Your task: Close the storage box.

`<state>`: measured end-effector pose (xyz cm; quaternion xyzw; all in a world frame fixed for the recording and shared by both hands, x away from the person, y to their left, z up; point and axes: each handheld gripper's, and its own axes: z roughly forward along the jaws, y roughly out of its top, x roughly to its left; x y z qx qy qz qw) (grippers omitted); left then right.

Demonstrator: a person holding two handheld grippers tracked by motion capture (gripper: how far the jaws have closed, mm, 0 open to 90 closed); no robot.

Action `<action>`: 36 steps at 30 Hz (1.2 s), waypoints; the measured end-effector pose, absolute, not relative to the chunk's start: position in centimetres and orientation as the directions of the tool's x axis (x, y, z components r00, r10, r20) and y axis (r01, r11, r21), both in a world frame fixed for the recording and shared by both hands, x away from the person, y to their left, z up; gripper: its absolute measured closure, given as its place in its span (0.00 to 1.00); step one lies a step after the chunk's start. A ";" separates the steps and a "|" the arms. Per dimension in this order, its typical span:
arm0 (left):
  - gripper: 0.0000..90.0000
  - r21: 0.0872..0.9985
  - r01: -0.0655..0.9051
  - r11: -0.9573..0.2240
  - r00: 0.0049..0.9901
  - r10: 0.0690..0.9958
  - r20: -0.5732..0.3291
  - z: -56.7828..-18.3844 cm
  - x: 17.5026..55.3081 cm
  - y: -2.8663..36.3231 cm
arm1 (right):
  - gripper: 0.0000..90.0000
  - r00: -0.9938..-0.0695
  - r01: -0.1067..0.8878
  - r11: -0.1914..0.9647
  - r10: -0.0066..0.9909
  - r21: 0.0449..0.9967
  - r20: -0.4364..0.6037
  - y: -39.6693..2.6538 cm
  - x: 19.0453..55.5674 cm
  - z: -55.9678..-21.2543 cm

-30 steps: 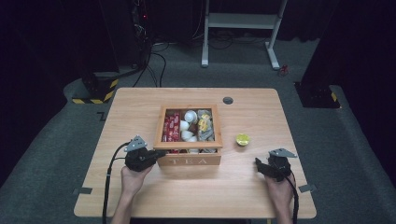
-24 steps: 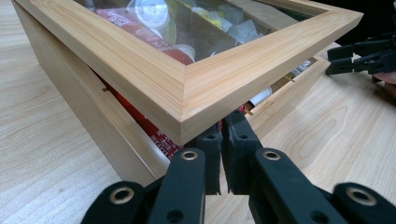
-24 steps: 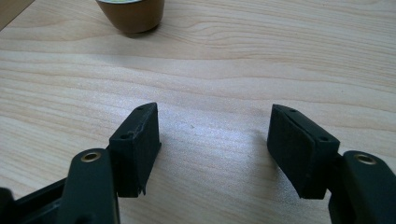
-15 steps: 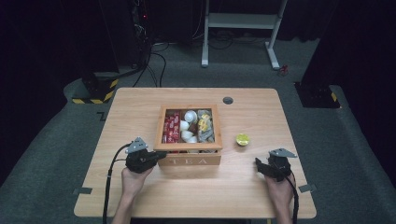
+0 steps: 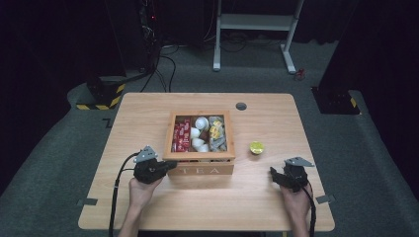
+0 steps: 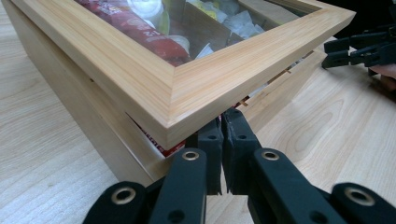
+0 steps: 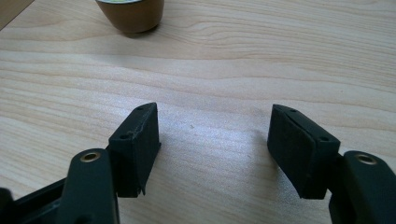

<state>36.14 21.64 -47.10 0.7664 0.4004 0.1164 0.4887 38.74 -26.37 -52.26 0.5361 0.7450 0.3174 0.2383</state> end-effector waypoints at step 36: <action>0.93 0.849 0.495 -0.184 0.682 0.688 -0.248 -46.1 35.3 23.1 | 0.38 -0.313 0.647 0.225 0.950 0.728 -0.015 -26.4 38.7 -52.3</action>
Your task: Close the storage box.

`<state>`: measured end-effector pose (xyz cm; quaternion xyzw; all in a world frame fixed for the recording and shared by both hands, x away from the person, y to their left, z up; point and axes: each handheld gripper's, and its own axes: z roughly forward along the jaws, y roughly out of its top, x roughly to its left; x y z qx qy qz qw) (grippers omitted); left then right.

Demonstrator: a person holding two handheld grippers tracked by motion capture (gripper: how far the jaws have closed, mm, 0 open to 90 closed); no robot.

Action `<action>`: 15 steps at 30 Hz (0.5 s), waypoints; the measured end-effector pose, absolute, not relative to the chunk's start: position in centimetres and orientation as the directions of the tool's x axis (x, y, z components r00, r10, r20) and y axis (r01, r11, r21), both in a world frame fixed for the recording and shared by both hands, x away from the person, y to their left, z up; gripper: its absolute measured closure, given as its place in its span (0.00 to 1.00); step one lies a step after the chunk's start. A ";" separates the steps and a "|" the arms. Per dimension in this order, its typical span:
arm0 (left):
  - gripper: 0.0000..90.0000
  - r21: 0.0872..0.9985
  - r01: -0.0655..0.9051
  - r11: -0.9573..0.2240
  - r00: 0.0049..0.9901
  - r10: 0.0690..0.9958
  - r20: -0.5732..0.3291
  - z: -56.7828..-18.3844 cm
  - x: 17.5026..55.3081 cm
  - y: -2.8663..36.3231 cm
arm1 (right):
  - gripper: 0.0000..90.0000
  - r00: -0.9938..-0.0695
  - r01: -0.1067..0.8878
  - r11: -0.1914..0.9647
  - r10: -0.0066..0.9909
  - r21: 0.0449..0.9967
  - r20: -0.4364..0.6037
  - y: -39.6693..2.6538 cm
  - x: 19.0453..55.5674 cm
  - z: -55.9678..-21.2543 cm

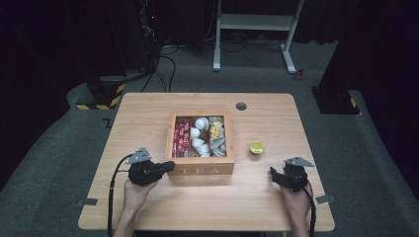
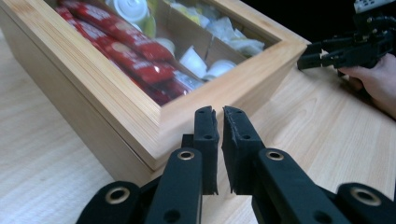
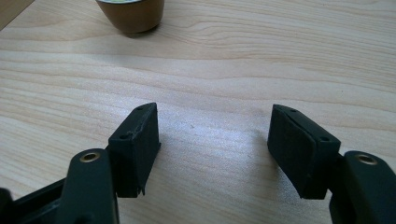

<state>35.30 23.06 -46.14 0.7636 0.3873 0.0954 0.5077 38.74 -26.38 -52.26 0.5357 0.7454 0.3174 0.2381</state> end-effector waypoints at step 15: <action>0.73 0.873 0.468 -0.141 0.629 0.747 -0.216 -44.3 36.1 24.6 | 0.38 -0.313 0.648 0.224 0.950 0.728 -0.014 -26.4 38.7 -52.3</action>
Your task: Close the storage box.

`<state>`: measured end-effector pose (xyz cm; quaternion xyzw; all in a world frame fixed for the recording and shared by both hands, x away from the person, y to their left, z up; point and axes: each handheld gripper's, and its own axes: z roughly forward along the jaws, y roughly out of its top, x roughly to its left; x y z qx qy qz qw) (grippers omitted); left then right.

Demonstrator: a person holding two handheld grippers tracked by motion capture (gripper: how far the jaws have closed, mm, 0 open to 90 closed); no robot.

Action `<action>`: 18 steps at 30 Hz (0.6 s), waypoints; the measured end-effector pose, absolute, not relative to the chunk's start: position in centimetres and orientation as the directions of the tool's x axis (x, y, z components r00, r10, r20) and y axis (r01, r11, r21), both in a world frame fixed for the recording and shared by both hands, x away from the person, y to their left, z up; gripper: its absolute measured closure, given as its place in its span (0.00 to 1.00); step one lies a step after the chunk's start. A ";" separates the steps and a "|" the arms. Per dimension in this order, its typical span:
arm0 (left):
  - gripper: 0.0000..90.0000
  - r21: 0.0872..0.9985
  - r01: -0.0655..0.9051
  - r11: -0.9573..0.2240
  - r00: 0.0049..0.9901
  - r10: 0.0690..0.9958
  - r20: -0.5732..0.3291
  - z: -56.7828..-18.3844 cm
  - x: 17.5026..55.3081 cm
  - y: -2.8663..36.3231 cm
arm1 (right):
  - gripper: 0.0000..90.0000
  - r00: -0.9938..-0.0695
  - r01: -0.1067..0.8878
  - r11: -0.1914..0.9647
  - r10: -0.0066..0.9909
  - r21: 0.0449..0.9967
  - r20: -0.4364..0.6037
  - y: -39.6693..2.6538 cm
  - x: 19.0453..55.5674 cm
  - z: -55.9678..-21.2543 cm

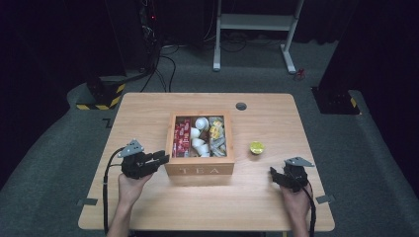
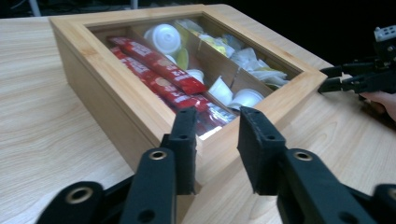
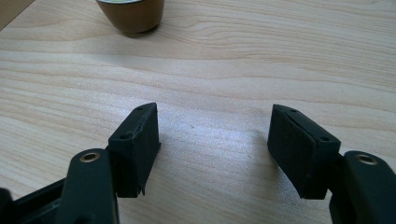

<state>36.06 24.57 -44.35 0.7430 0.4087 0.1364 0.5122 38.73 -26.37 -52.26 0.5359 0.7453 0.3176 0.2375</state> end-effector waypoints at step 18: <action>0.49 0.881 0.461 -0.109 0.542 0.821 -0.182 -44.0 36.1 26.4 | 0.38 -0.313 0.648 0.224 0.950 0.728 -0.014 -26.4 38.7 -52.3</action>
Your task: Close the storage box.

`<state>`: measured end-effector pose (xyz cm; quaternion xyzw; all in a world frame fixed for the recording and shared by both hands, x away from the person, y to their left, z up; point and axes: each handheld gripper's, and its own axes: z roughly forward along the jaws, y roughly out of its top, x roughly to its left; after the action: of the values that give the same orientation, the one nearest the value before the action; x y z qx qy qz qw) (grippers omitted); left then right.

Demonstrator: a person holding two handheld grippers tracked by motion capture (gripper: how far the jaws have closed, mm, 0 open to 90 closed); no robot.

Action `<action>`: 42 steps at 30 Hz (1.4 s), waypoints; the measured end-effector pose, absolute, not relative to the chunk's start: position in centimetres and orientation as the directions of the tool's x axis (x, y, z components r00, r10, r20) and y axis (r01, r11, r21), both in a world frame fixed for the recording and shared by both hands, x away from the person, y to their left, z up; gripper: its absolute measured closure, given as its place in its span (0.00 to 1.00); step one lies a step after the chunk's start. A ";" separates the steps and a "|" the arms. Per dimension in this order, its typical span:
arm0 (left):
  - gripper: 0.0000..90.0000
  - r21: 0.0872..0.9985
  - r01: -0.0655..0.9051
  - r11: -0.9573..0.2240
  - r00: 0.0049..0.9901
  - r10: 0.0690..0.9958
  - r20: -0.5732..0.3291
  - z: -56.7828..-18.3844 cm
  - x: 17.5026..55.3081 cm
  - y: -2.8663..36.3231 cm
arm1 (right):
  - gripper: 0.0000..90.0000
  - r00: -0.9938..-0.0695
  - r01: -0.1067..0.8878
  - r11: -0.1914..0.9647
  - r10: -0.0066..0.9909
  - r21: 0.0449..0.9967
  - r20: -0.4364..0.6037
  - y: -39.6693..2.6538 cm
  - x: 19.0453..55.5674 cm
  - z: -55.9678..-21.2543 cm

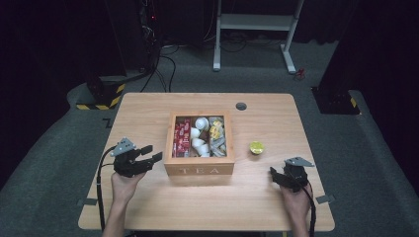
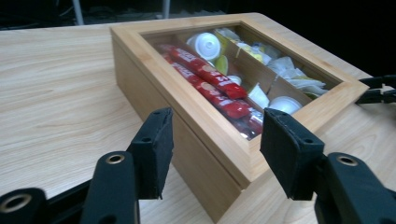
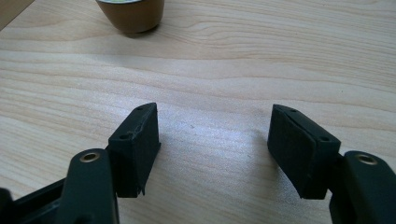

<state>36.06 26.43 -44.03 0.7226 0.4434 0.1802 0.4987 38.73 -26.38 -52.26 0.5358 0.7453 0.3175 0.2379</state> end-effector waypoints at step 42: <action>0.41 0.846 0.520 -0.118 0.402 0.908 -0.120 -46.6 35.8 30.3 | 0.38 -0.312 0.648 0.224 0.950 0.728 -0.015 -26.4 38.7 -52.3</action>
<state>35.81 30.25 -46.63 0.7141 0.4999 0.2219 0.4369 38.73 -26.38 -52.26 0.5361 0.7452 0.3172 0.2381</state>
